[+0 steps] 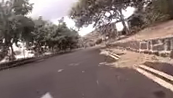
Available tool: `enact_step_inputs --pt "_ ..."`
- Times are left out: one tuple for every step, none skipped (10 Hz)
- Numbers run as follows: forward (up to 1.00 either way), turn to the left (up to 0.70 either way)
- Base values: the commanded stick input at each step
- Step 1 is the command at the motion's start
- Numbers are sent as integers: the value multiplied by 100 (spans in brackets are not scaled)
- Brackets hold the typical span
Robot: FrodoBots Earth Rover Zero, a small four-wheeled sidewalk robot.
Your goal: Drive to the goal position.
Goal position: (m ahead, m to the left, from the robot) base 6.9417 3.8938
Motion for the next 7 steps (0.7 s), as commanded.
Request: enact_step_inputs --pt "100 -11" --pt "100 -25" --pt "100 -2" --pt "100 -10" --pt "100 -16" --pt "100 -7" --pt "100 -6"
